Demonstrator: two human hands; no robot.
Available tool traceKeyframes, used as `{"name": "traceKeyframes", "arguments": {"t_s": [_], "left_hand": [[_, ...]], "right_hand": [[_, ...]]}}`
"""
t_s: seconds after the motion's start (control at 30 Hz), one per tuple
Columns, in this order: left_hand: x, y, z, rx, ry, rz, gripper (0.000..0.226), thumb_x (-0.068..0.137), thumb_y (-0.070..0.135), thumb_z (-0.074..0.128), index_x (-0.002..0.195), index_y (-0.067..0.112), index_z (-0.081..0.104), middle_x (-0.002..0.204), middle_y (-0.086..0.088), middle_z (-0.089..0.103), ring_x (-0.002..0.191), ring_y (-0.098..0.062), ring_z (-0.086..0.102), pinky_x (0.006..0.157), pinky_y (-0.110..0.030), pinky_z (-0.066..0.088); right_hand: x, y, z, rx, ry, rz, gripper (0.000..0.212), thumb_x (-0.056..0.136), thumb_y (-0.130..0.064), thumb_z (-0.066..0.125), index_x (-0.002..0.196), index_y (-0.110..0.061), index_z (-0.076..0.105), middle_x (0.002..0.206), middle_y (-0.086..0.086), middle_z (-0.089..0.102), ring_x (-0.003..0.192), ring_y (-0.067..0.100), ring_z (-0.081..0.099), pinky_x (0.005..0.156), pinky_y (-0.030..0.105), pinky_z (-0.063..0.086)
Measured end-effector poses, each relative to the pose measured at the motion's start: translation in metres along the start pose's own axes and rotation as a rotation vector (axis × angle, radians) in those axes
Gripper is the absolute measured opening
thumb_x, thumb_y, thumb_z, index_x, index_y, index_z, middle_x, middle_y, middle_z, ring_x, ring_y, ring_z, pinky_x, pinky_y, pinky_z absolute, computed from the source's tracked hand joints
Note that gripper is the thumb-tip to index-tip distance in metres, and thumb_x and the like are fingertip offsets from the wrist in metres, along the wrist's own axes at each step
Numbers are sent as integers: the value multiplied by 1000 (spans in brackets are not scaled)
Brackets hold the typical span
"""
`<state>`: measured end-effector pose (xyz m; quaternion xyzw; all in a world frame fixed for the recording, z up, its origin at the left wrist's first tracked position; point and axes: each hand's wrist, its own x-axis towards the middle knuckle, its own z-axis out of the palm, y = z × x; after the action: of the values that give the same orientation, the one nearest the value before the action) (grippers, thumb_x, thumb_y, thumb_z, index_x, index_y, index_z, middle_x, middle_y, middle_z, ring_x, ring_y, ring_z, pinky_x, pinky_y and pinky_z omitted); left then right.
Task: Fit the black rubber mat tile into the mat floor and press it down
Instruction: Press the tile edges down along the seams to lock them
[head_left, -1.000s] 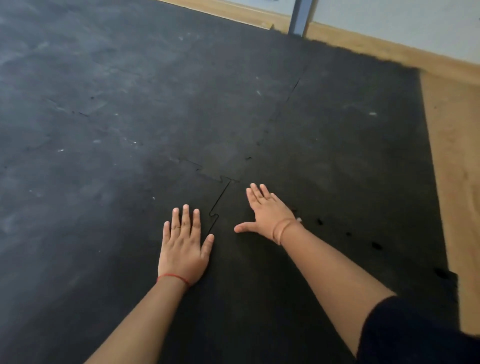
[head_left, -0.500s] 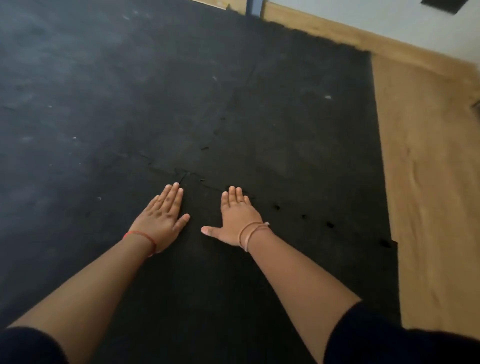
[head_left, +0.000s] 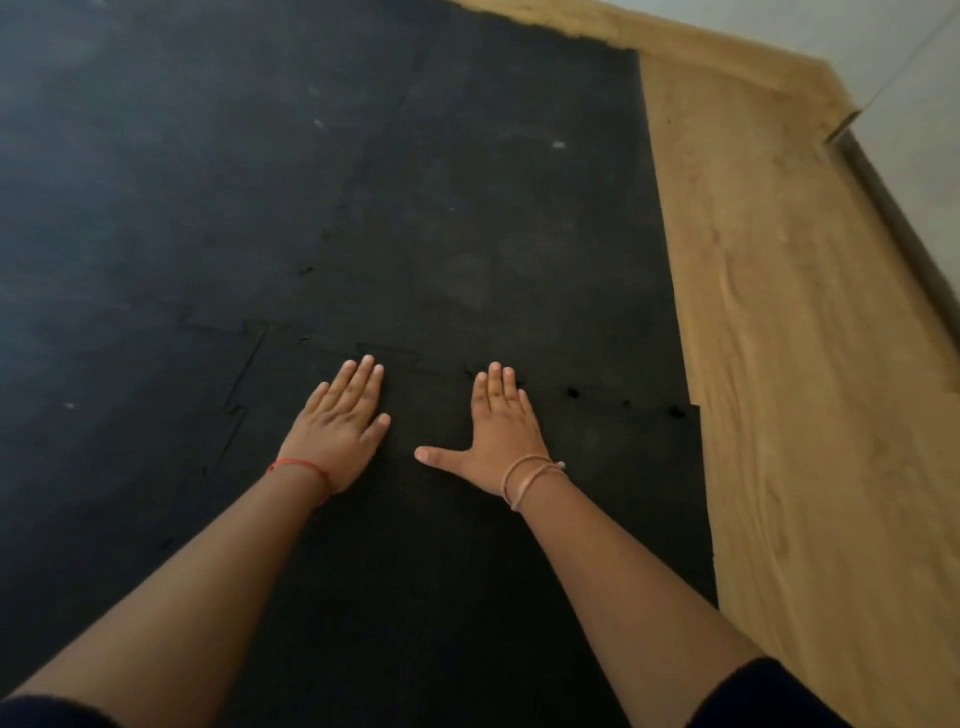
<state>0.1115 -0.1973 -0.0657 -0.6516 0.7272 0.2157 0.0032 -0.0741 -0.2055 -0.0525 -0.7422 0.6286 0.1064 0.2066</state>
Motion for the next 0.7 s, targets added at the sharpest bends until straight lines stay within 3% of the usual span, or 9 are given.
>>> {"name": "traceKeyframes", "arguments": {"t_s": [0.13,0.33,0.43,0.53,0.7], "left_hand": [[-3,0,1,25,-18,-13,55,97,39,18,131,28,-23,143,9,-29,130,-4,-26,111,-28,-12],[1,8,-12,58,-132,-78,61,97,36,22,143,19,-14,155,3,-20,140,-11,-19,115,-34,-7],[-2,24,-4,39,-68,-124,65,96,42,22,144,15,-13,155,-3,-20,141,-16,-19,115,-35,-7],[-7,59,12,52,-26,-20,67,95,46,19,144,13,-12,155,-5,-20,141,-16,-20,113,-31,-10],[13,121,31,84,-14,185,62,96,43,14,144,12,-12,156,-4,-17,142,-15,-17,111,-28,-12]], "right_hand": [[3,7,-15,-11,-142,-28,123,69,-80,46,147,-6,-13,156,13,-21,144,27,-19,116,40,-5],[1,9,-25,55,-183,-62,113,76,-75,43,147,-6,-11,157,11,-21,144,25,-18,117,39,-3],[-13,24,-11,40,2,-104,93,87,-65,33,148,-8,-8,158,9,-17,145,22,-16,117,36,-3],[-39,59,12,-20,212,-29,89,88,-66,24,147,-7,-9,157,10,-18,145,23,-17,115,35,-8],[-42,95,9,-87,186,34,97,83,-73,22,148,-7,-9,158,12,-15,145,23,-14,115,34,-8]]}}
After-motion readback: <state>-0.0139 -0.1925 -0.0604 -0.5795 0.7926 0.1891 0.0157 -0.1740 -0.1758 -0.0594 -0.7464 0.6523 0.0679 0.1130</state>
